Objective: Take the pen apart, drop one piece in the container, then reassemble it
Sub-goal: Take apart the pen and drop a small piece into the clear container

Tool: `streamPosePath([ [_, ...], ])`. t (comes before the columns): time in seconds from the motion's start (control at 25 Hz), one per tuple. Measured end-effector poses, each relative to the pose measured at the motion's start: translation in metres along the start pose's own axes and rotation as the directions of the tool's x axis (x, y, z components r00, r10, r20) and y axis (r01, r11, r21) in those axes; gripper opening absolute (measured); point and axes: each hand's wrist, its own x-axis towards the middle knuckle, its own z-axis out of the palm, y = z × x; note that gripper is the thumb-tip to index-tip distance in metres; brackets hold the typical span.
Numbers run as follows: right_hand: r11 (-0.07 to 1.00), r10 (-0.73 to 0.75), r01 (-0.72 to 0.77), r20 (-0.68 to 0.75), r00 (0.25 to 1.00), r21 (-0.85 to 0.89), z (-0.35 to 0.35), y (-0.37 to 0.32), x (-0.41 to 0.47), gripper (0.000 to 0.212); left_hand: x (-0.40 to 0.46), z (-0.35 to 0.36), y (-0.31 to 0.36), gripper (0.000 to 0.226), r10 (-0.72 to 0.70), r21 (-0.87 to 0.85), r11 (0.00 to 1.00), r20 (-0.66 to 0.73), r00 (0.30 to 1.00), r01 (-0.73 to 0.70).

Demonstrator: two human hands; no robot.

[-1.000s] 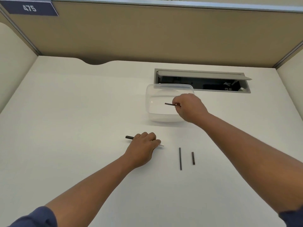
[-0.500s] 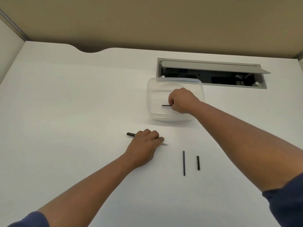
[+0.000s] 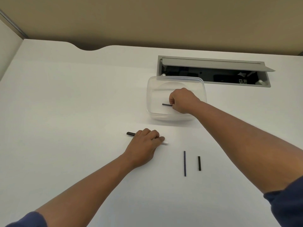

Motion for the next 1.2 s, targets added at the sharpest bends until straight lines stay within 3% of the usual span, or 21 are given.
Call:
streamPosePath([
  [0.28, 0.999, -0.005, 0.007, -0.048, 0.999, 0.052, -0.005, 0.003, -0.004, 0.021, 0.0, -0.001, 0.001, 0.036, -0.016, -0.007, 1.0, 0.018, 1.0, 0.017],
  [0.72, 0.957, -0.026, 0.15, -0.443, 0.896, 0.247, -0.023, -0.016, -0.104, 0.02, 0.001, -0.024, 0.019, 0.037, -0.048, 0.024, 0.999, 0.044, 0.998, 0.047],
  [0.92, 0.942, 0.01, 0.122, -0.392, 0.92, 0.311, 0.008, -0.016, -0.17, 0.017, -0.012, -0.042, 0.039, 0.045, -0.03, 0.058, 0.998, 0.044, 0.999, 0.027],
  [1.2, 0.934, 0.177, -0.103, -0.193, 0.965, 0.343, 0.082, -0.009, -0.227, 0.013, -0.039, -0.05, 0.064, 0.042, -0.079, -0.053, 0.995, 0.066, 0.995, 0.083],
])
